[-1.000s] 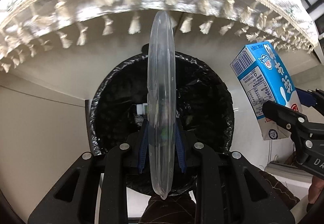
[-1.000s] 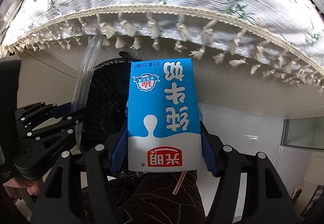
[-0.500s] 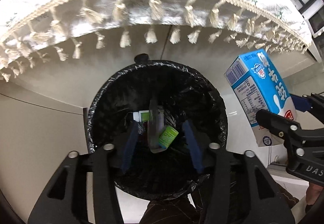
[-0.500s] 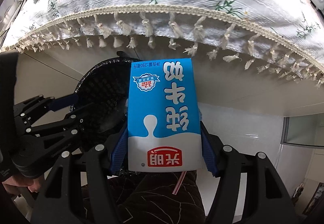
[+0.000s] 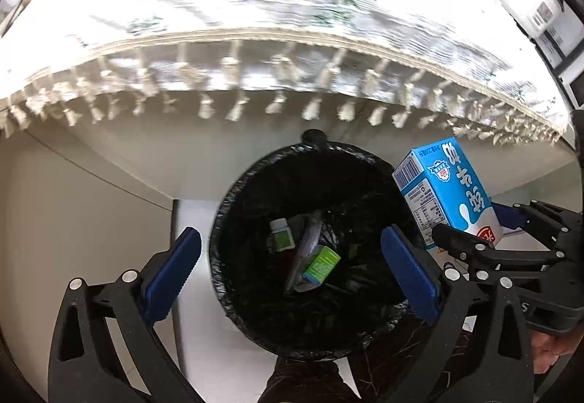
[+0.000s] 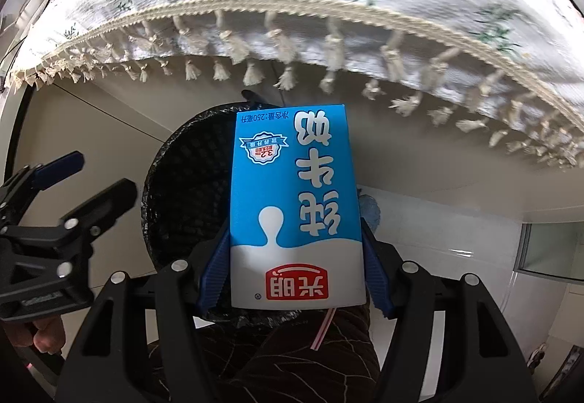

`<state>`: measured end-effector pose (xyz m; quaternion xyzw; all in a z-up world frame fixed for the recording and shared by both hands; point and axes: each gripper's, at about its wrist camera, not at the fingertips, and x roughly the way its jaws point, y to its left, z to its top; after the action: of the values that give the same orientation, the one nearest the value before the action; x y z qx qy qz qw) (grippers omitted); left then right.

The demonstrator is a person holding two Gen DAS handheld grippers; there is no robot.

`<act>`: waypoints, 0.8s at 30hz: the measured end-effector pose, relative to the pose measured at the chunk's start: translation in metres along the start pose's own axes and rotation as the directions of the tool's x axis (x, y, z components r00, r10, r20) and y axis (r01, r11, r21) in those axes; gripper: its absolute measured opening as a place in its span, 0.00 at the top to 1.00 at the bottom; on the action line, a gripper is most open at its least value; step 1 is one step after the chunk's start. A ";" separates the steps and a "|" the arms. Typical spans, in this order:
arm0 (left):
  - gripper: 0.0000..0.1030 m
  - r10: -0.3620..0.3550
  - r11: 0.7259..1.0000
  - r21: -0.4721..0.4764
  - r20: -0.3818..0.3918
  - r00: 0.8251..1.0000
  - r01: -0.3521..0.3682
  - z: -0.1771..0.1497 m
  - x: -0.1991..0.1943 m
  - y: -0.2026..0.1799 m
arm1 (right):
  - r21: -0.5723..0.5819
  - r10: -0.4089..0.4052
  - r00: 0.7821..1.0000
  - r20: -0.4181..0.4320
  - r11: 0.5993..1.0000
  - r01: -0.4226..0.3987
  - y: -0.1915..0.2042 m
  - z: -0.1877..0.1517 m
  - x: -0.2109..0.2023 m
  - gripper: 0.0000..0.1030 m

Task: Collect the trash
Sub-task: 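Lower the milk carton into the black bin and open the right tool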

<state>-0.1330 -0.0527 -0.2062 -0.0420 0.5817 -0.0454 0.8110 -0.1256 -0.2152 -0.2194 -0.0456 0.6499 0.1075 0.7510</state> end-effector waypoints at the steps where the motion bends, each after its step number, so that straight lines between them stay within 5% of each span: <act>1: 0.06 0.003 1.000 -0.006 0.003 1.000 -0.003 -0.001 -0.002 0.002 | -0.005 0.003 1.000 -0.002 1.000 -0.003 0.003 -0.001 0.003 0.41; 24: 0.06 0.061 0.993 -0.099 -0.034 0.998 -0.064 -0.020 0.006 0.050 | -0.105 -0.018 0.999 -0.037 0.994 0.014 0.045 0.009 0.046 0.40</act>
<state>-0.1484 -0.0039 -0.2242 -0.0636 0.5969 0.0087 0.7998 -0.1203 -0.1648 -0.2605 -0.0923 0.6570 0.1344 0.7360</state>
